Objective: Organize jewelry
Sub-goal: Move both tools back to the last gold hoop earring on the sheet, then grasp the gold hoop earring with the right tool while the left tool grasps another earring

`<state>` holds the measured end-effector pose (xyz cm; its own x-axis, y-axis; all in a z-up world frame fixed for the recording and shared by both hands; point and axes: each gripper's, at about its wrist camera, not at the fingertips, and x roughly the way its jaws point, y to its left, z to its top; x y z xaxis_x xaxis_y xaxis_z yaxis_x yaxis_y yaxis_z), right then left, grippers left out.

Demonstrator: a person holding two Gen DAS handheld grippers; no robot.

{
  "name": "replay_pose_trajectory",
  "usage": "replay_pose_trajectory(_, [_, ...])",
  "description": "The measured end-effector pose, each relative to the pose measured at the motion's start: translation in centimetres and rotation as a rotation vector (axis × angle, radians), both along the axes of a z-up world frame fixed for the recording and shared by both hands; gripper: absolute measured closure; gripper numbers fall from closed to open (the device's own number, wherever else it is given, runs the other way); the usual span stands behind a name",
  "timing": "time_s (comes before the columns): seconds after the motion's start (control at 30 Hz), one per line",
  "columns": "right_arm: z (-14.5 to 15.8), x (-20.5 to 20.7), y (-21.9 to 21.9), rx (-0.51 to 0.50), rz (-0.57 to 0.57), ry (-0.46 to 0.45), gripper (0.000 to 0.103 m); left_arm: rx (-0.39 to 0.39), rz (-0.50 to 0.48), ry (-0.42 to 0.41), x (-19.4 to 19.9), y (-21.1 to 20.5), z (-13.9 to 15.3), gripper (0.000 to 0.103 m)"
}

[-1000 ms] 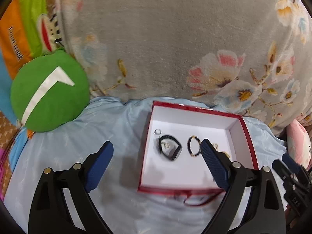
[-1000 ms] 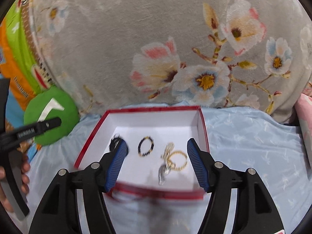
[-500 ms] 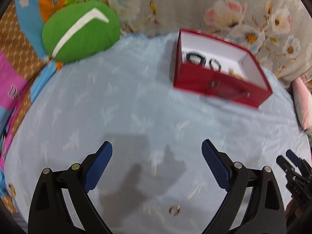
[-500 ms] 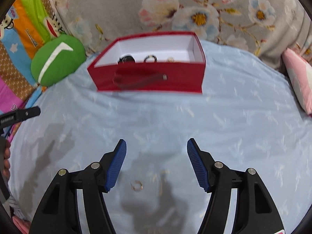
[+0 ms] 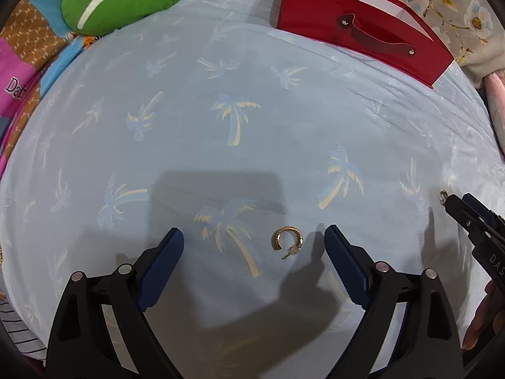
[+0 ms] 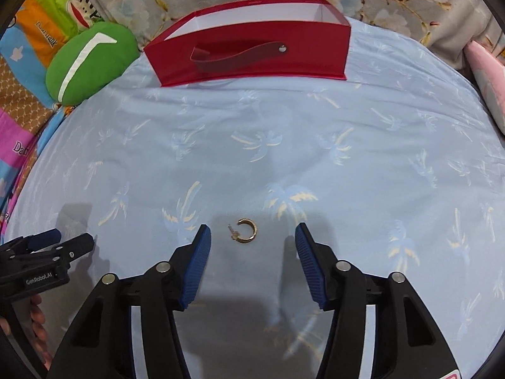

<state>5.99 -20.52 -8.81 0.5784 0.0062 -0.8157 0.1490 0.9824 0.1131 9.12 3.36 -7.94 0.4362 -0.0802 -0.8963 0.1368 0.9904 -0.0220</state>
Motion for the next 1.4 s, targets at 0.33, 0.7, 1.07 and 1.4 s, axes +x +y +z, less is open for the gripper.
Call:
replay_pose_trajectory(0.33, [-0.9, 0.8, 1.0, -0.069, 0.008, 0.009, 0.073, 0.034, -0.029, -0.047, -0.4, -0.5, 0.4, 0.043])
replay_pose_trajectory(0.7, [-0.8, 0.5, 1.1, -0.039, 0.019, 0.016, 0.086, 0.007, -0.071, -0.035, -0.6, -1.2, 0.7, 0.075])
replay_pose_trajectory(1.07, [-0.1, -0.2, 1.4, 0.003, 0.023, 0.011, 0.086, -0.044, -0.083, 0.006, -0.9, -1.5, 0.8, 0.087])
replay_pose_trajectory(1.4, [1.1, -1.2, 1.4, 0.013, 0.027, -0.011, 0.086, -0.090, -0.081, 0.008, -1.1, -1.2, 1.7, 0.087])
